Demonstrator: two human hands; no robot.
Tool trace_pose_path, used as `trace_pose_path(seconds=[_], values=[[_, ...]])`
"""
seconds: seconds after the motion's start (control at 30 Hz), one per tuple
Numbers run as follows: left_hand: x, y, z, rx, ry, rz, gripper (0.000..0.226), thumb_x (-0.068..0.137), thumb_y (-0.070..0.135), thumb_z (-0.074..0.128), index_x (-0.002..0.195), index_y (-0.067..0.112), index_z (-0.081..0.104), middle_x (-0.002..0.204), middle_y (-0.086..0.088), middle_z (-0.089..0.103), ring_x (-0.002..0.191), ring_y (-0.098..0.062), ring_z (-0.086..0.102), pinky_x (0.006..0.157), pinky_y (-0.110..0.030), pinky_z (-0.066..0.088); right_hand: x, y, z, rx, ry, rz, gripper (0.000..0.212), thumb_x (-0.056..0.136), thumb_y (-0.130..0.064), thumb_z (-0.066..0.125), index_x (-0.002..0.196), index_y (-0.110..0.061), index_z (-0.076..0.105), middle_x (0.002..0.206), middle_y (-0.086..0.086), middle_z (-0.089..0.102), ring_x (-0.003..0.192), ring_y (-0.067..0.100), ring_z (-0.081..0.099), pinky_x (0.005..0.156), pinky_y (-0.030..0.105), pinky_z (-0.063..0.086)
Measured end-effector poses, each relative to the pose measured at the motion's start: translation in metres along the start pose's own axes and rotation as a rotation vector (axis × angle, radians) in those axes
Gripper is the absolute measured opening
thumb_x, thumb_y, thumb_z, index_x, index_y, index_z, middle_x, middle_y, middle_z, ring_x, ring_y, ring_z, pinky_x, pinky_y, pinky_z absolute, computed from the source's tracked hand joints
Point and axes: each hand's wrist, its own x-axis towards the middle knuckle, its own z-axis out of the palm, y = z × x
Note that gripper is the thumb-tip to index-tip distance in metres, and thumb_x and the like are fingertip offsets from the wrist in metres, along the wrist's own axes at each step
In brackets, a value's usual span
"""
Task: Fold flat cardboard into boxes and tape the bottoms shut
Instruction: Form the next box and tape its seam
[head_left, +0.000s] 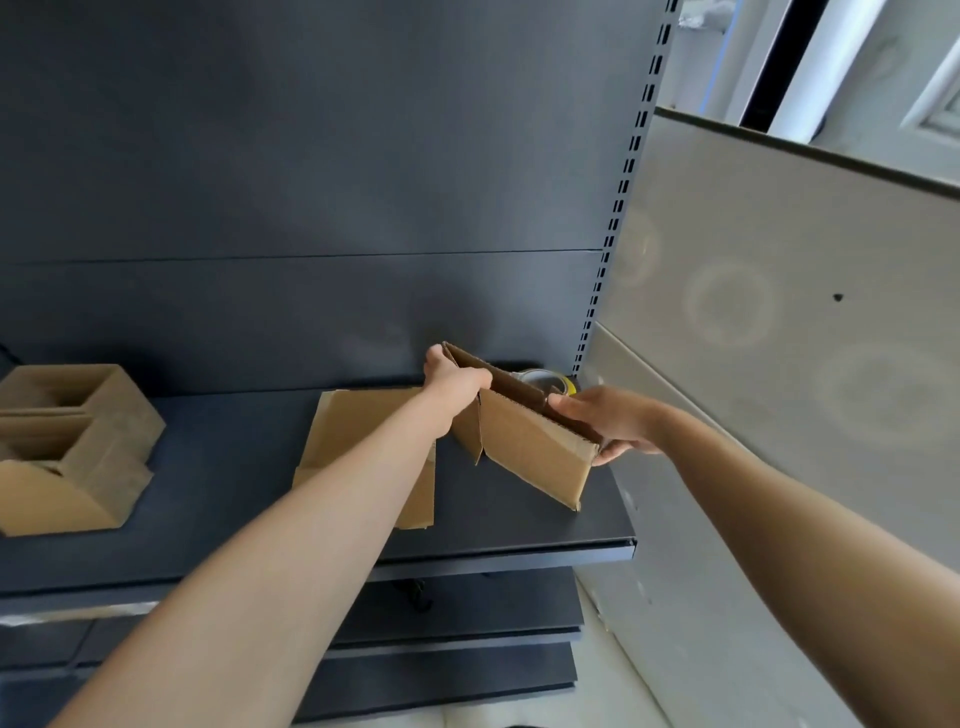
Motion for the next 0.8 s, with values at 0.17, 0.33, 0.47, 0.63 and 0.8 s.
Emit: trace_pose_path(seconds=[0.17, 0.33, 0.47, 0.63, 0.8], values=[[-0.002, -0.004, -0.003, 0.002, -0.1, 0.001, 0.088, 0.085, 0.001, 0.057, 0.151, 0.03, 0.008, 0.153, -0.006, 0.026, 0.135, -0.032, 0.034, 0.105, -0.047, 0.041, 0.0, -0.006, 0.004, 0.002, 0.116, -0.017, 0.039, 0.099, -0.045, 0.04, 0.114, -0.015, 0.059, 0.098, 0.006, 0.067, 0.084, 0.023, 0.067, 0.069, 0.034, 0.059], [-0.001, -0.007, -0.006, -0.084, -0.097, -0.015, 0.086, 0.088, -0.002, 0.054, 0.152, 0.03, 0.005, 0.152, -0.007, 0.027, 0.133, -0.031, 0.038, 0.1, -0.044, 0.046, 0.006, -0.008, 0.019, -0.274, 0.214, -0.186, 0.043, 0.102, -0.039, 0.035, 0.131, -0.015, 0.054, 0.122, 0.005, 0.06, 0.114, 0.023, 0.055, 0.099, 0.032, 0.04], [-0.004, -0.006, -0.009, -0.089, -0.111, -0.012, 0.085, 0.088, -0.003, 0.051, 0.152, 0.03, 0.007, 0.152, -0.006, 0.027, 0.133, -0.031, 0.037, 0.101, -0.047, 0.045, 0.016, -0.008, 0.019, -0.32, 0.375, -0.235, 0.038, 0.104, -0.03, 0.029, 0.127, -0.012, 0.053, 0.122, 0.012, 0.059, 0.113, 0.03, 0.054, 0.091, 0.032, 0.04], [-0.008, -0.004, -0.009, -0.008, -0.145, -0.015, 0.083, 0.088, -0.005, 0.05, 0.151, 0.032, 0.01, 0.152, -0.005, 0.027, 0.131, -0.031, 0.038, 0.097, -0.046, 0.048, 0.029, -0.007, 0.016, -0.366, 0.501, -0.178, 0.036, 0.101, -0.019, 0.026, 0.127, -0.007, 0.048, 0.122, 0.022, 0.059, 0.111, 0.039, 0.055, 0.095, 0.045, 0.045], [-0.014, -0.005, -0.012, 0.039, -0.205, -0.005, 0.081, 0.088, -0.003, 0.05, 0.152, 0.031, 0.014, 0.151, -0.005, 0.031, 0.129, -0.031, 0.041, 0.099, -0.05, 0.046, 0.032, -0.007, 0.015, -0.39, 0.555, -0.123, 0.031, 0.096, -0.009, 0.03, 0.119, -0.01, 0.051, 0.112, 0.019, 0.059, 0.098, 0.037, 0.057, 0.079, 0.038, 0.048]])
